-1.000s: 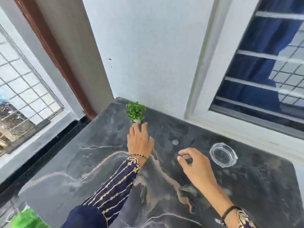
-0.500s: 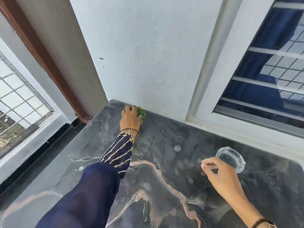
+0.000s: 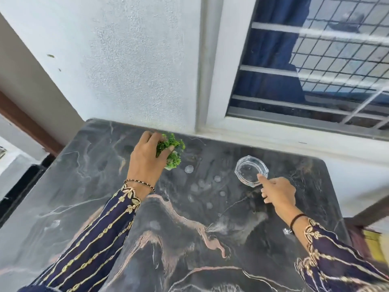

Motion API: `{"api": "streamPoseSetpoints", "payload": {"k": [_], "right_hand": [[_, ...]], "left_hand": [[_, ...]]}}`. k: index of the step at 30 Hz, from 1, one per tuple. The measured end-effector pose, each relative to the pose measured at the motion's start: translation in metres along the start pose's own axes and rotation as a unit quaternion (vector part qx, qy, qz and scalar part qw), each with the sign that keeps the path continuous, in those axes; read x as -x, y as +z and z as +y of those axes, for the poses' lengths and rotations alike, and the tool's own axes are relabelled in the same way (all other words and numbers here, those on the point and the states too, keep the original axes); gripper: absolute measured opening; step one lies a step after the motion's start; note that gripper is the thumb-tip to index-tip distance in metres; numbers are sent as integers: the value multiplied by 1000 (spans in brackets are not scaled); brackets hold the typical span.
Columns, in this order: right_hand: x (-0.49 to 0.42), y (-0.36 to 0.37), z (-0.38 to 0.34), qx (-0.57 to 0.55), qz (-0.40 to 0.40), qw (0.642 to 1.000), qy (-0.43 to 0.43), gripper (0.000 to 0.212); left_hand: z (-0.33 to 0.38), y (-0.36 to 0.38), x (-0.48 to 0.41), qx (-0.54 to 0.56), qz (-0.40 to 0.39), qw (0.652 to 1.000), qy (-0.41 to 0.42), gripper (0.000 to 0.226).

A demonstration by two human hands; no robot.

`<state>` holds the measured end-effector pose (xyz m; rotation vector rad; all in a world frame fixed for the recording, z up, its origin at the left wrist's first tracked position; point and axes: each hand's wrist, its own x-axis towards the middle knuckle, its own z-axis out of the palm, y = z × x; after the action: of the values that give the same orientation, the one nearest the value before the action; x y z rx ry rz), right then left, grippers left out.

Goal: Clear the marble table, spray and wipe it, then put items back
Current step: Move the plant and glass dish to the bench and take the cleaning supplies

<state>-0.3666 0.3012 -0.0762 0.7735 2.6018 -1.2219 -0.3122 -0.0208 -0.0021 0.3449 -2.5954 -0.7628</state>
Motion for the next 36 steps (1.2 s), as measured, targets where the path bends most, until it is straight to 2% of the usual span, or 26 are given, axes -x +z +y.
{"api": "streamPoseSetpoints", "payload": {"k": [4,10,14,16,25,30,36], "right_hand": [[-7,3,-1,16,17,1000,-5,41],[14,-24,36,-19,-13,1000,-8,38],[34,-68,79,-66,-15,998,10,15],[41,-89,102,-74,-18,997,8,13],[49,-222,244,-136,5,991,11,12],[39,-306,333,-121,26,992,1,15],[22,-402,455,-119,60,990,46,24]], "left_hand": [[35,5,24,32,-36,999,22,22],[84,24,57,44,-94,992,70,20],[128,47,85,68,-141,981,111,20],[152,58,98,84,-155,976,126,20],[299,137,197,147,-235,945,173,21],[396,192,267,161,-281,931,171,21],[507,272,347,163,-343,898,224,20]]}}
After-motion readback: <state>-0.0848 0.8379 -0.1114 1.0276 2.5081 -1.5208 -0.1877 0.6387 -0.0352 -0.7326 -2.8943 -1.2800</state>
